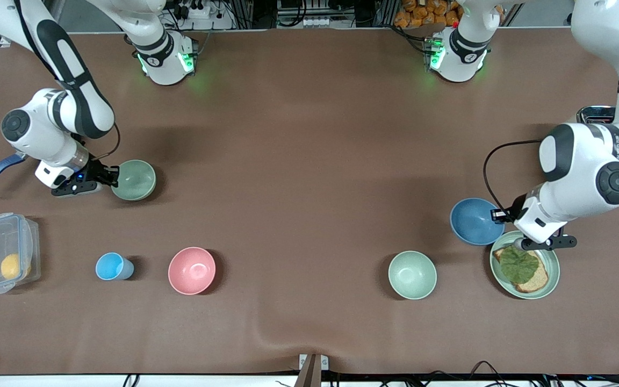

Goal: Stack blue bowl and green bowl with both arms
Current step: 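Carry the blue and green bowls toward each other at the table middle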

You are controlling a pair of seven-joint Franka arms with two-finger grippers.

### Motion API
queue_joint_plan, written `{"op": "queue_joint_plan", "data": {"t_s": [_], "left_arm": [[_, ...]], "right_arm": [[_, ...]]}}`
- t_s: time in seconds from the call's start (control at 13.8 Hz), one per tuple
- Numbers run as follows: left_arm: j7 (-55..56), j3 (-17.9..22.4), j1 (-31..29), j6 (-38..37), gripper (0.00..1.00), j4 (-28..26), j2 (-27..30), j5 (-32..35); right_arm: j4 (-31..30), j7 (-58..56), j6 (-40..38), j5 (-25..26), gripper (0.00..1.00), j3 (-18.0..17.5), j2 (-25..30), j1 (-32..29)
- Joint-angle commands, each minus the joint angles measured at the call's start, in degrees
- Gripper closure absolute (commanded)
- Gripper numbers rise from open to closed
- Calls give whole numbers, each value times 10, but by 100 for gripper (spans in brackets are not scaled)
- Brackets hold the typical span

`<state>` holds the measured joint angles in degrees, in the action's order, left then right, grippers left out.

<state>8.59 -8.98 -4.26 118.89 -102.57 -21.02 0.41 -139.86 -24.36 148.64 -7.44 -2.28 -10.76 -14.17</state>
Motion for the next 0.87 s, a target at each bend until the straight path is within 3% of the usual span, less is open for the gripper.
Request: {"op": "queue_joint_plan", "data": {"t_s": [0.0, 0.29, 0.8], "left_arm": [[29, -18, -1, -37, 100, -15, 41, 2], [111, -89, -3, -76, 100, -16, 61, -5], [251, -214, -1, -84, 100, -19, 63, -6]], "right_arm": [[28, -3, -75, -67, 100, -7, 26, 16], [28, 115, -75, -80, 100, -7, 38, 89], [35, 463, -29, -79, 100, -6, 43, 318]]}}
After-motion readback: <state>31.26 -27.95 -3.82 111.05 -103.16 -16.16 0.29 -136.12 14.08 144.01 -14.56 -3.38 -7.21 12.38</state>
